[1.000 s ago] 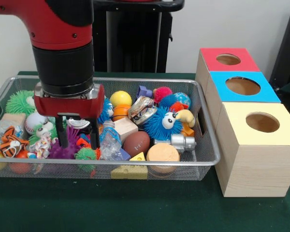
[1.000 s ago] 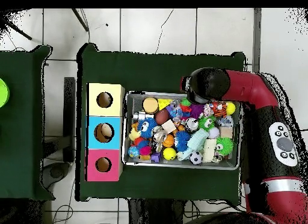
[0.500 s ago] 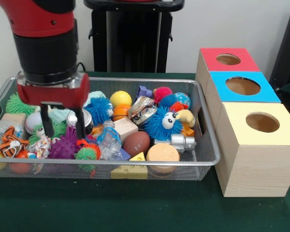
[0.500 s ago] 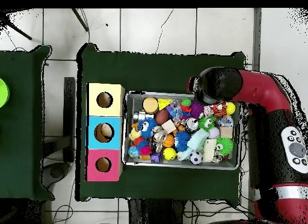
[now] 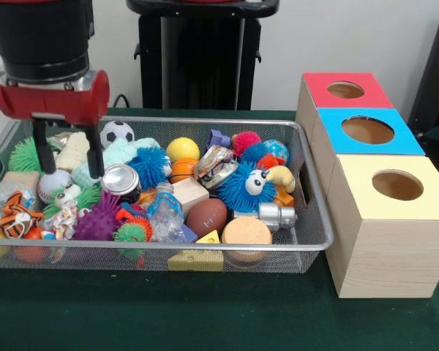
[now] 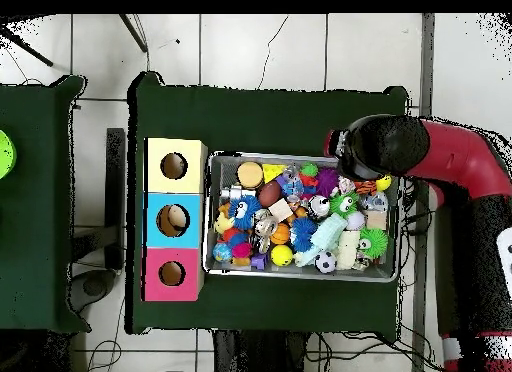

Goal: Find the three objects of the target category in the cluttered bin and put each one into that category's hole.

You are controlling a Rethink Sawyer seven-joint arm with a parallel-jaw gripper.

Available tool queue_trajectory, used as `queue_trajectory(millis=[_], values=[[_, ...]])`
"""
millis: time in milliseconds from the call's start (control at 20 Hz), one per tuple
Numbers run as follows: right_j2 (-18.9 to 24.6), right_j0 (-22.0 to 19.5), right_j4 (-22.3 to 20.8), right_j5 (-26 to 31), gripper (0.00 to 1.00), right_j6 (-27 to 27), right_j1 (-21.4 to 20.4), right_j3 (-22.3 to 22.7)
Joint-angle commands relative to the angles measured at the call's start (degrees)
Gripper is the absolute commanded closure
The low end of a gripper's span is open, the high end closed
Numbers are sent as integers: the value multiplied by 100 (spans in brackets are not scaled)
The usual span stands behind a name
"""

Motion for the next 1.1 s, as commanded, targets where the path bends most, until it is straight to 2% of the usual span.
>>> queue_trajectory(millis=[50, 400, 700, 1100], values=[[49, 21, -45, -333, 0, -323, 65, 768], [3, 215, -135, -398, 0, -209, 300, 534], [-55, 109, 49, 936, 0, -748, 254, 220], [0, -265, -89, 1121, 0, -1264, 227, 205]])
